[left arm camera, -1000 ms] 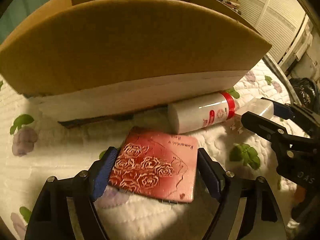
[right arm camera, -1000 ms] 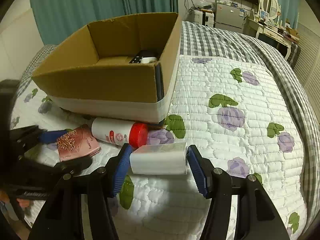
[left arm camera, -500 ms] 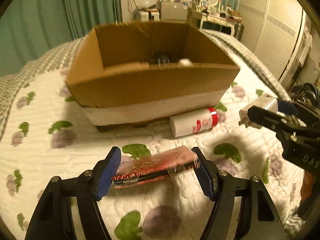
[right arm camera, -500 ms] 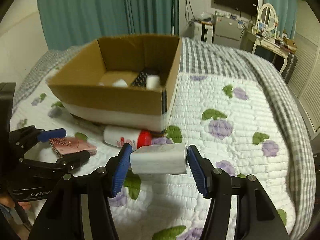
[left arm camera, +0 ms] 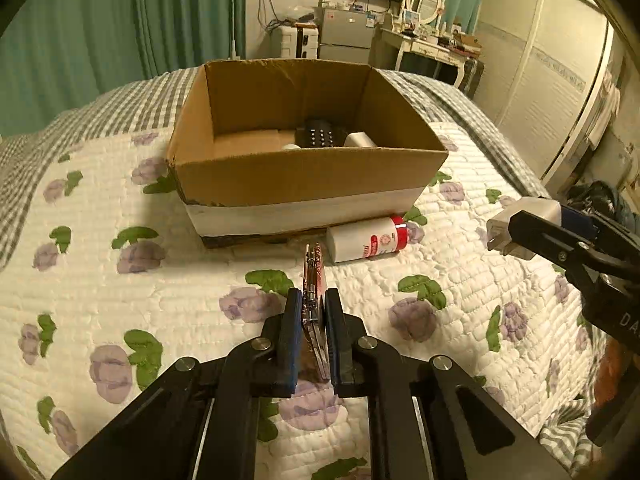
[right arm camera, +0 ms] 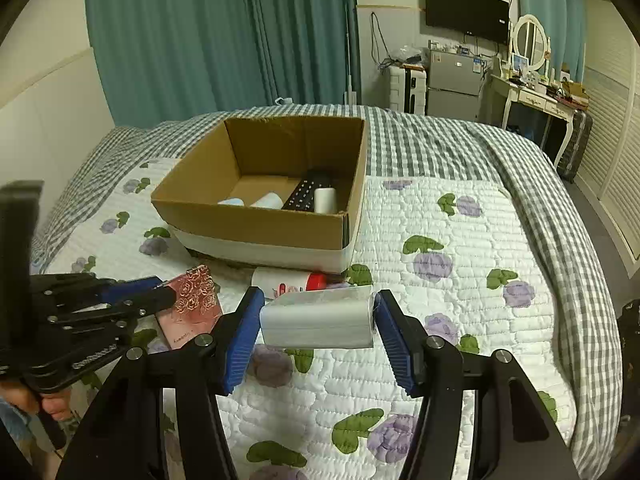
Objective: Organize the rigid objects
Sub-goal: 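Place the notebook and white block into the box and open both tools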
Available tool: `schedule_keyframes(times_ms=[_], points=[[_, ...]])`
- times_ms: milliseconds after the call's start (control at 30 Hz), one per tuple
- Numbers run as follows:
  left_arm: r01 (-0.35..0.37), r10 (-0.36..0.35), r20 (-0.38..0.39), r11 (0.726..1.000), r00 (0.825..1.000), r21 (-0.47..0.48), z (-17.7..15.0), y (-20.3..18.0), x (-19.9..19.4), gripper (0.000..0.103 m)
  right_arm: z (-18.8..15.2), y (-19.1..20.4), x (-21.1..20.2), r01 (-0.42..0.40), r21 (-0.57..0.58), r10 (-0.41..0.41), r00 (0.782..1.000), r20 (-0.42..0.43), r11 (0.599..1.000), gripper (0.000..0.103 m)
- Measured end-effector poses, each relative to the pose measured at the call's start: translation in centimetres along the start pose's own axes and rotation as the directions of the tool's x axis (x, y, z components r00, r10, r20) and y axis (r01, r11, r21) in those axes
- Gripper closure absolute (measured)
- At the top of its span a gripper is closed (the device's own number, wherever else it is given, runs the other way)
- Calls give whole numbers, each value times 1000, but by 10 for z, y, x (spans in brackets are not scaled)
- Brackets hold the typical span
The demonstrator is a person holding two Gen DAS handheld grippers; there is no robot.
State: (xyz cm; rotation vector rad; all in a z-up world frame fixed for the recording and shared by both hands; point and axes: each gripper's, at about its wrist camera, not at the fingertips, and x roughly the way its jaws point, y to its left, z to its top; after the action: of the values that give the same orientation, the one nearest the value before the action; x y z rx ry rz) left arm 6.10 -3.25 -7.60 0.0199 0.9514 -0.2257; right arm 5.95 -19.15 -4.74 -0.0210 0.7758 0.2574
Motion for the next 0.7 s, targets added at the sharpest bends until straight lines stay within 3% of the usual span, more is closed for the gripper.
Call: schedule_keyframes(times_ms=[200, 333, 533, 633, 700], points=[[-10, 10, 19, 1000, 1000, 2, 5, -1, -12, 92, 1, -2, 0, -2, 6, 2, 1000, 0, 1000, 46], [-48, 47, 109, 999, 993, 12, 26, -4, -41, 92, 15, 1, -6, -17, -7, 17, 999, 28, 1000, 46], [-17, 12, 254, 1000, 967, 18, 92, 0, -81, 92, 73, 8, -14, -46, -48, 52, 991, 123, 998, 46], [-46, 32, 284, 998, 958, 41, 128, 0, -68, 92, 105, 10, 2, -64, -68, 73, 987, 140, 996, 46], [-56, 44, 268, 998, 962, 39, 145, 3, -43, 92, 122, 9, 28, -71, -73, 80, 989, 123, 995, 46]])
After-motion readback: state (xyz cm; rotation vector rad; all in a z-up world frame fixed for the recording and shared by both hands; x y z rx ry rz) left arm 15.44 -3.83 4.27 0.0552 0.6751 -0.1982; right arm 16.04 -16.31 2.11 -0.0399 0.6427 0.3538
